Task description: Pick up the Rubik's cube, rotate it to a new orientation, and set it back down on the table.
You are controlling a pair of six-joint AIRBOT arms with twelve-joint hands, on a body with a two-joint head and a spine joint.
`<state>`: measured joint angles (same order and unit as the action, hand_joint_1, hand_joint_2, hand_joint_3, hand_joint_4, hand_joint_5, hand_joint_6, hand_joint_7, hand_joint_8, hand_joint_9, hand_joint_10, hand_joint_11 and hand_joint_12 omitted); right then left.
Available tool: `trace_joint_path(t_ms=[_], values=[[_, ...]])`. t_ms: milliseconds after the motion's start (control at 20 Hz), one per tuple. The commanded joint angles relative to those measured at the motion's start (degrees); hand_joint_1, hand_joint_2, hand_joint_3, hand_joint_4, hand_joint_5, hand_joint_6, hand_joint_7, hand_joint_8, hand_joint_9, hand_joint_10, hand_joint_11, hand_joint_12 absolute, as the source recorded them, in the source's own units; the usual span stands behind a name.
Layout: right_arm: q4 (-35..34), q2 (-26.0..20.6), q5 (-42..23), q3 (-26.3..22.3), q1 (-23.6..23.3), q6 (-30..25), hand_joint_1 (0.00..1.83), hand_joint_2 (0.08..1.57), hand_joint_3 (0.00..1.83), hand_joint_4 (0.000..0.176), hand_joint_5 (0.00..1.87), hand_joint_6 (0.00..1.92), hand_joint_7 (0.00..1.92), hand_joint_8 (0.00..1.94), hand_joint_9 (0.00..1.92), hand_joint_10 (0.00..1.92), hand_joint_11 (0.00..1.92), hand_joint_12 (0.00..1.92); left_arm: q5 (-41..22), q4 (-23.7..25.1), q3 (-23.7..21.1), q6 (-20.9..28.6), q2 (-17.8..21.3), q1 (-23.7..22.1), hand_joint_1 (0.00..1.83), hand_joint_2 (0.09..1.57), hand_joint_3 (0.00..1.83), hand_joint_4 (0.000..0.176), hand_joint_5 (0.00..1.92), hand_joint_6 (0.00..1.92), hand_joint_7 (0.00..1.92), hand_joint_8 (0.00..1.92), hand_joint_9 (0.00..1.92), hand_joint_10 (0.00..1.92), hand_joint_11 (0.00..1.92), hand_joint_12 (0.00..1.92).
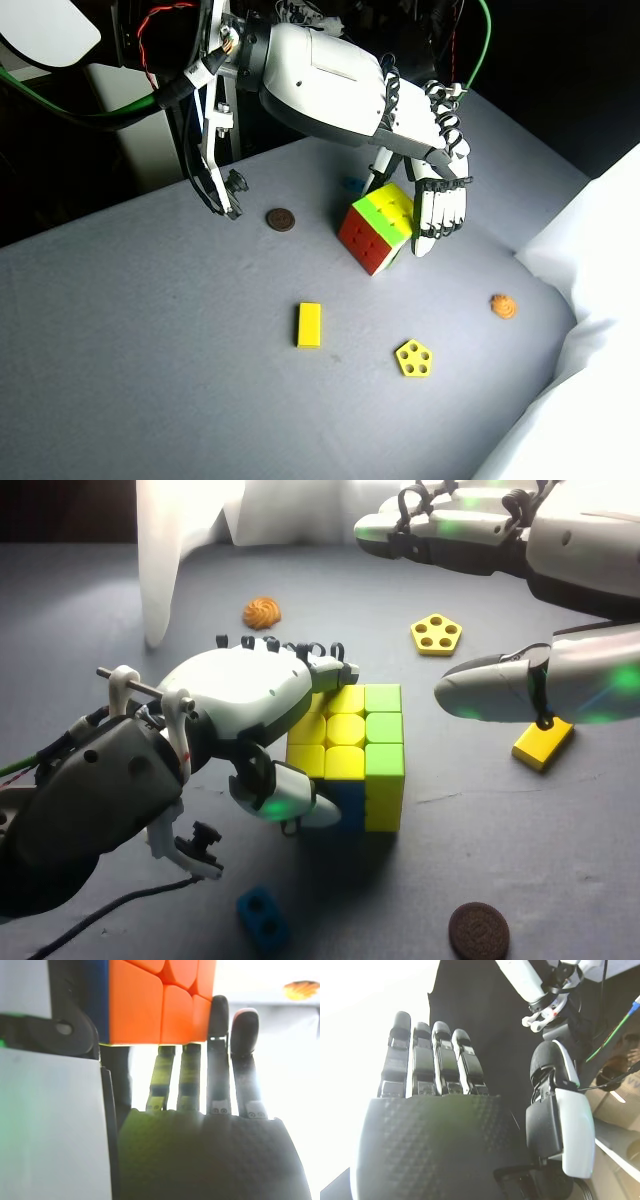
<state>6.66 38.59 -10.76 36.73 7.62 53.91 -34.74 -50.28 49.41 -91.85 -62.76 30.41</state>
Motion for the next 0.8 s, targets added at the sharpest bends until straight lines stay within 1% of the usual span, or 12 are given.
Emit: trace_joint_path(t_ms=[0,50,100,150,200,300,350,400,450,500,650,750], values=[[-0.55,-0.31,-6.96,-0.21,-0.99,0.26,0.18,1.22,0.00,0.000,0.04,0.00,0.10,0.00,0.07,0.01,0.00,0.30,-4.43,2.05,0.12,0.24,-0.02,-0.22,0.79,1.12,0.00,0.000,0.31,0.27,0.39,0.28,0.30,0.57,0.00,1.23],[-0.55,-0.31,-7.14,-0.22,-0.97,0.50,0.18,1.22,0.00,0.000,0.04,0.00,0.10,0.00,0.07,0.01,0.00,0.31,-4.43,2.04,0.07,0.24,-0.02,-0.20,0.73,1.09,0.00,0.000,0.27,0.10,0.35,0.08,0.29,0.29,0.00,1.04],[-0.54,-0.31,-7.19,-0.22,-0.96,0.61,0.17,1.22,0.00,0.000,0.03,0.00,0.10,0.00,0.06,0.01,0.00,0.31,-4.43,1.96,0.00,0.24,-0.02,-0.20,0.67,1.07,0.00,0.000,0.18,0.02,0.28,0.01,0.27,0.12,0.00,0.90],[-0.54,-0.31,-7.39,-0.21,-0.90,0.83,0.19,1.22,0.00,0.000,0.04,0.00,0.10,0.00,0.06,0.01,0.00,0.31,-4.43,1.80,-0.12,0.24,0.00,-0.20,0.62,1.03,0.00,0.000,0.06,0.00,0.15,0.00,0.16,0.03,0.00,0.63],[-0.54,-0.31,-7.65,-0.21,-0.81,1.13,0.19,1.22,0.00,0.000,0.04,0.00,0.09,0.00,0.06,0.00,0.00,0.26,-4.43,1.60,-0.28,0.24,0.04,-0.24,0.57,0.99,0.00,0.000,0.01,0.00,0.06,0.00,0.08,0.01,0.00,0.47],[-0.54,-0.31,-7.86,-0.20,-0.74,1.34,0.19,1.21,0.00,0.000,0.05,0.00,0.11,0.01,0.08,0.01,0.00,0.32,-4.43,1.21,-0.75,0.24,0.27,-0.39,0.50,0.94,0.00,0.000,0.00,0.00,0.00,0.00,0.01,0.00,0.00,0.30],[-0.54,-0.31,-7.87,-0.20,-0.72,1.37,0.15,1.23,0.00,0.000,0.03,0.00,0.09,0.00,0.06,0.00,0.00,0.25,-4.43,0.84,-1.18,0.22,0.64,-0.45,0.49,0.92,0.00,0.000,0.00,0.00,0.00,0.00,0.00,0.00,0.00,0.24],[-0.54,-0.31,-7.90,-0.20,-0.72,1.40,0.14,1.22,0.00,0.000,0.04,0.01,0.11,0.00,0.07,0.01,0.00,0.30,-4.43,0.56,-1.43,0.09,0.88,-0.53,0.50,0.90,0.00,0.000,0.00,0.00,0.00,0.00,0.00,0.00,0.00,0.15],[-0.54,-0.31,-7.91,-0.20,-0.72,1.44,0.14,1.23,0.00,0.000,0.04,0.00,0.10,0.01,0.06,0.00,0.00,0.22,-4.43,-0.08,-1.89,-0.68,1.33,-0.83,0.49,0.89,0.00,0.005,0.00,0.00,0.00,0.00,0.00,0.00,0.00,0.07],[-0.54,-0.31,-7.93,-0.20,-0.71,1.48,0.14,1.23,0.00,0.000,0.04,0.00,0.11,0.01,0.09,0.01,0.00,0.31,-4.43,-0.87,-2.32,-1.58,1.80,-1.21,0.51,0.87,0.00,0.020,0.00,0.00,0.00,0.00,0.00,0.00,0.00,0.01],[-0.54,-0.31,-8.00,-0.20,-0.67,1.51,0.18,1.22,0.00,0.000,0.05,0.01,0.13,0.01,0.11,0.01,0.00,0.38,-3.00,-4.67,-3.87,-6.02,3.97,-3.38,0.52,0.85,0.00,0.024,0.00,0.00,0.00,0.00,0.00,0.00,0.00,0.00],[-0.54,-0.31,-8.18,-0.21,-0.59,1.51,0.14,1.24,0.00,0.000,0.02,0.00,0.10,0.00,0.06,0.01,0.00,0.22,-0.50,-7.16,-4.38,-9.44,5.25,-5.87,0.52,0.85,0.00,0.025,0.00,0.00,0.00,0.00,0.00,0.00,0.00,0.00]])
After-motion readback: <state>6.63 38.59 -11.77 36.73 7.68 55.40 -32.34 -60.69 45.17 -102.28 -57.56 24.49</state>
